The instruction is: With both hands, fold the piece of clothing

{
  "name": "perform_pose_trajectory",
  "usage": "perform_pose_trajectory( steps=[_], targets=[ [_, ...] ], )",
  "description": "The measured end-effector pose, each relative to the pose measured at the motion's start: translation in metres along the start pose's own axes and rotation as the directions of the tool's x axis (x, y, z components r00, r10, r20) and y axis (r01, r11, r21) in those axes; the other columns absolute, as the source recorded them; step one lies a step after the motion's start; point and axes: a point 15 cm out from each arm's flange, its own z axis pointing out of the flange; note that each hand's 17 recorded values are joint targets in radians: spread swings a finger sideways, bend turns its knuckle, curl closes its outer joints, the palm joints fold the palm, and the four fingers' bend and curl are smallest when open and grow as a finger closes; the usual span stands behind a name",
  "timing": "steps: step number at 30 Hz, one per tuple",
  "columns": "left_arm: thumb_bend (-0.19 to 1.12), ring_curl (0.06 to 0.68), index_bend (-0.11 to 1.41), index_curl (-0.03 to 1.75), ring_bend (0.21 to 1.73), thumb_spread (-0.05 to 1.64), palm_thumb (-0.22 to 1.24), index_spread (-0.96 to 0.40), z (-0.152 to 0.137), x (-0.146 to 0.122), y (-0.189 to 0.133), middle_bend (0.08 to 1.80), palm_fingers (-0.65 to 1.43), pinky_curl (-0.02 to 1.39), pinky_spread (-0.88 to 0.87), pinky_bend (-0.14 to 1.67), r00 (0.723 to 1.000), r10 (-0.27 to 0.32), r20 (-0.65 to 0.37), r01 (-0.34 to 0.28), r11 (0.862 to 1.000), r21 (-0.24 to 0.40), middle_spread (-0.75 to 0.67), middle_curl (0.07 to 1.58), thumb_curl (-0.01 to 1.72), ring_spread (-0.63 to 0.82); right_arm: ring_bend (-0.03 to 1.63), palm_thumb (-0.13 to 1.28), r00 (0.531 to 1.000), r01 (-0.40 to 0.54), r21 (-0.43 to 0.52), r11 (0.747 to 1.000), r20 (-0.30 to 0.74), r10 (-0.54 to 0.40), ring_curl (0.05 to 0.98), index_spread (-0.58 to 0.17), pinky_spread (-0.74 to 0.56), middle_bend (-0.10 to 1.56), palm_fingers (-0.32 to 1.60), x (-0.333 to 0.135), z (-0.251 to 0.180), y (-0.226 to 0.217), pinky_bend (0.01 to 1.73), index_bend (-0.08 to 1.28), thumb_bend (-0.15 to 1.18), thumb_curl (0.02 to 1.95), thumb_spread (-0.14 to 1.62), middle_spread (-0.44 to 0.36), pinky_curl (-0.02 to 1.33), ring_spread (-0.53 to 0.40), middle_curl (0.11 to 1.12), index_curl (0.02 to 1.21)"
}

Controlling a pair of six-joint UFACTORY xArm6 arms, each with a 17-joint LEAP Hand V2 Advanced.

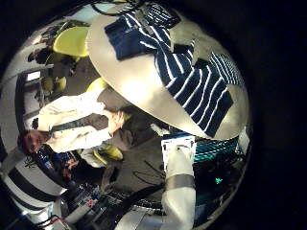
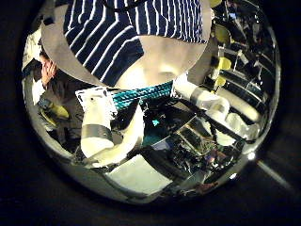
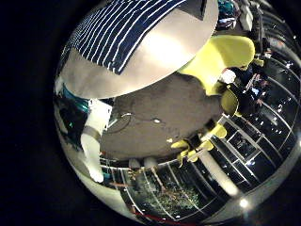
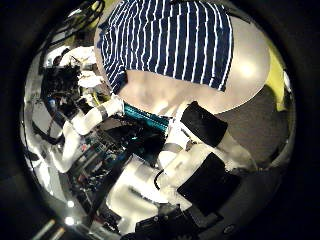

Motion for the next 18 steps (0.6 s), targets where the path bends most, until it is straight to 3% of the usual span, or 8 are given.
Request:
perform_pose_trajectory(
  steps=[5,12,16,18],
  targets=[
    [-0.03,0.234,0.15,0.38,0.74,1.01,0.29,0.04,0.024,0.011,-0.01,0.18,0.11,0.42,0.25,0.48,0.999,0.033,0.026,-0.034,0.999,0.016,0.22,0.41,0.31,0.29,0.49,0.63,0.999,-0.012,-0.004,1.0,0.034,0.012,0.292,-0.388,0.33,0.24,0.4,-0.003,0.003,-0.005,0.29,0.18,-0.01,0.34,1.26,-0.1,0.28,-0.057,0.39,0.4],
    [-0.03,0.233,0.14,0.34,0.78,0.98,0.27,0.09,0.049,0.006,-0.03,0.19,0.07,0.42,0.32,0.52,0.995,0.043,0.088,-0.048,0.998,0.052,0.3,0.38,0.31,0.39,0.48,0.63,0.999,-0.029,-0.007,1.0,0.035,0.029,0.286,-0.386,0.34,0.23,0.41,-0.003,0.003,-0.005,0.29,0.18,-0.01,0.34,1.26,-0.094,0.27,-0.055,0.39,0.39],
    [-0.03,0.239,0.13,0.31,0.83,0.97,0.27,0.11,0.059,0.009,-0.041,0.21,0.12,0.42,0.32,0.56,0.995,0.044,0.089,-0.052,0.995,0.088,0.36,0.38,0.31,0.41,0.48,0.64,0.999,-0.035,-0.01,0.999,0.035,0.036,0.284,-0.386,0.34,0.23,0.41,-0.005,0.003,-0.004,0.29,0.18,-0.01,0.34,1.27,-0.094,0.27,-0.055,0.39,0.39],
    [-0.03,0.239,0.13,0.29,0.87,0.96,0.29,0.13,0.066,0.009,-0.043,0.23,0.19,0.42,0.27,0.6,0.995,0.042,0.09,-0.049,0.996,0.074,0.35,0.38,0.31,0.39,0.48,0.64,0.999,-0.039,-0.009,0.999,0.033,0.04,0.283,-0.386,0.34,0.23,0.41,-0.005,0.002,-0.004,0.29,0.18,-0.01,0.34,1.27,-0.094,0.27,-0.055,0.39,0.39]
  ],
)
